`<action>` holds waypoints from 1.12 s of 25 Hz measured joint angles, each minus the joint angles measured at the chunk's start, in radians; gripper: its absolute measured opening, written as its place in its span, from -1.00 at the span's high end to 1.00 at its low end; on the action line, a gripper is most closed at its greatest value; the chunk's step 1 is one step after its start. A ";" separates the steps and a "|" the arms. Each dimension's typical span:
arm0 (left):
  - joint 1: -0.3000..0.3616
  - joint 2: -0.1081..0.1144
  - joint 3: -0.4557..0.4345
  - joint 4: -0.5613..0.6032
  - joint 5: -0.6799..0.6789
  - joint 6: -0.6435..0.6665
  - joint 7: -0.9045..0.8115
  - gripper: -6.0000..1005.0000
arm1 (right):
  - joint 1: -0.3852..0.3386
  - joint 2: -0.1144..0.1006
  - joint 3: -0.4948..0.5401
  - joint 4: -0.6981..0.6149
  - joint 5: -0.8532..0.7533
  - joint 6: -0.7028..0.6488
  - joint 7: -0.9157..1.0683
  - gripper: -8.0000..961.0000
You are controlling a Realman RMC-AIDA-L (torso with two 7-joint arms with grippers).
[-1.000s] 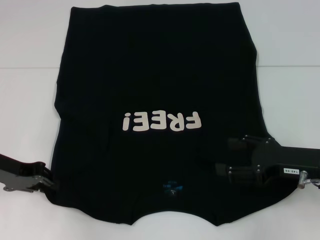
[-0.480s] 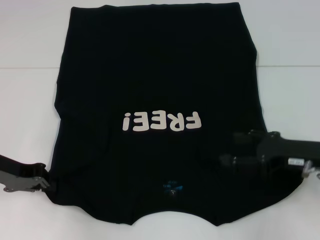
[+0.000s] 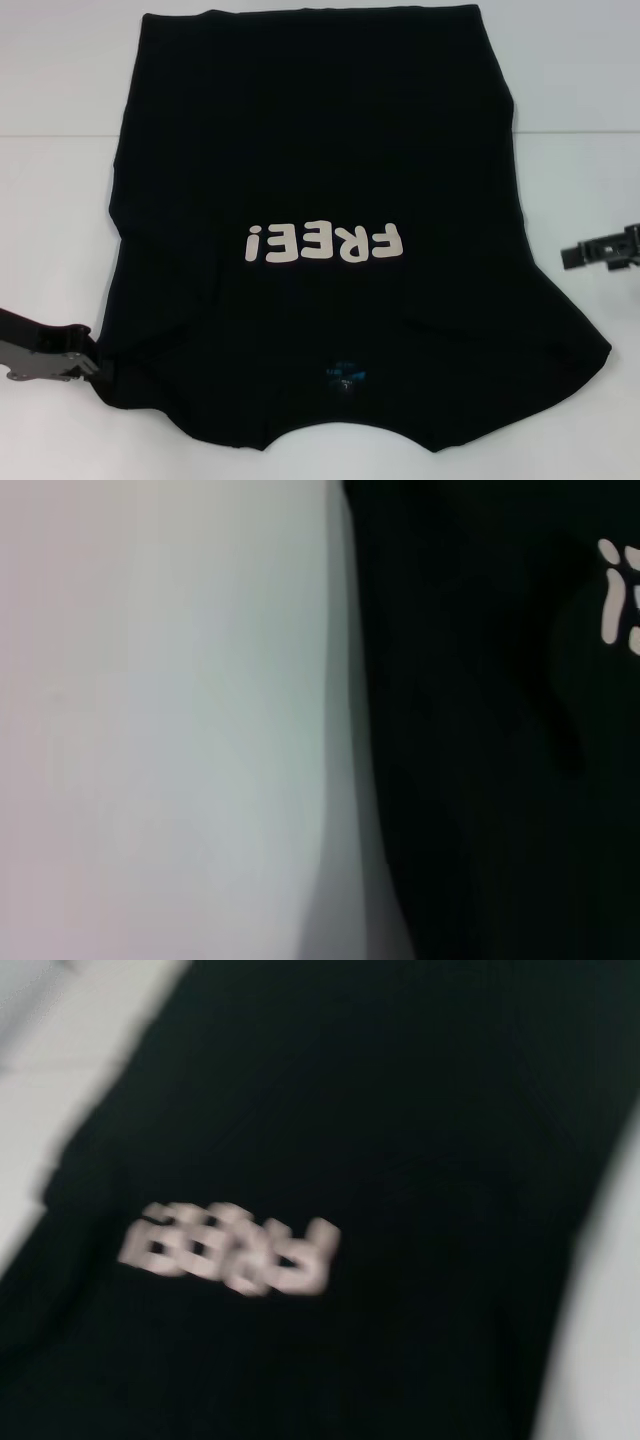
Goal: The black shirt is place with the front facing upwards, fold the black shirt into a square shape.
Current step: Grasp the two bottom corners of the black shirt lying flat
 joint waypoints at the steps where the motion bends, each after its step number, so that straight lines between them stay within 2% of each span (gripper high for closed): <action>1: 0.001 0.001 -0.001 0.000 -0.005 0.002 0.005 0.89 | 0.019 0.003 0.009 -0.016 -0.058 -0.025 0.041 -0.90; 5: 0.004 0.002 -0.001 0.000 -0.011 0.006 0.018 0.88 | 0.073 0.023 0.013 -0.023 -0.198 -0.076 0.072 -0.90; 12: 0.006 0.002 -0.013 0.000 -0.011 0.007 0.034 0.88 | 0.082 0.045 0.005 0.023 -0.228 -0.048 0.061 -0.90; 28: 0.001 0.001 -0.023 0.000 -0.013 0.007 0.047 0.88 | 0.080 0.058 -0.030 0.105 -0.232 0.002 0.047 -0.87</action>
